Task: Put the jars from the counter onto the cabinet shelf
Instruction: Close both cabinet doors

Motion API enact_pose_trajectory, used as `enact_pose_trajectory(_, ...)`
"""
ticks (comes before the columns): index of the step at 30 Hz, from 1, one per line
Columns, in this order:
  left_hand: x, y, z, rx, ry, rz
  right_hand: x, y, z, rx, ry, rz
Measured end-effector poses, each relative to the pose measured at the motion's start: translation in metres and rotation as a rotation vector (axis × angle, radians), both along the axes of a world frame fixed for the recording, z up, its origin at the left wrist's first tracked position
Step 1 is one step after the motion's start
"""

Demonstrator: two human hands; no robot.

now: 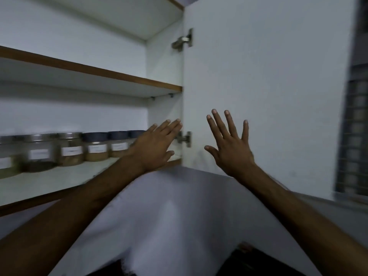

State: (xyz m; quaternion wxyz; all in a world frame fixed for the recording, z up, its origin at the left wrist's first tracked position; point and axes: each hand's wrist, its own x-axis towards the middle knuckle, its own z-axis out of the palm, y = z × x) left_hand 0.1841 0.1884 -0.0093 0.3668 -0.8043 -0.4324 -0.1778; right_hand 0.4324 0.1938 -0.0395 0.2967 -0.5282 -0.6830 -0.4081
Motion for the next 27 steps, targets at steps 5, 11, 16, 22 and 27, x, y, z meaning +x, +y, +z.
enact_pose_trajectory(5,0.097,-0.014,-0.007,0.088,0.045,-0.201,0.100,-0.059,-0.006,-0.043,0.087,-0.280)
enact_pose_trajectory(11,0.202,-0.035,0.006,0.155,0.089,-0.361,0.177,-0.101,-0.008,-0.108,0.178,-0.412)
enact_pose_trajectory(16,0.255,-0.028,0.027,0.268,0.236,-0.346,0.192,-0.101,-0.008,-0.180,0.266,-0.339)
enact_pose_trajectory(22,0.285,-0.011,0.053,0.425,0.367,-0.369,0.190,-0.084,-0.014,-0.089,0.541,0.097)
enact_pose_trajectory(27,0.304,-0.006,0.076,0.515,0.471,-0.390,0.203,-0.074,-0.023,-0.001,0.664,0.405)
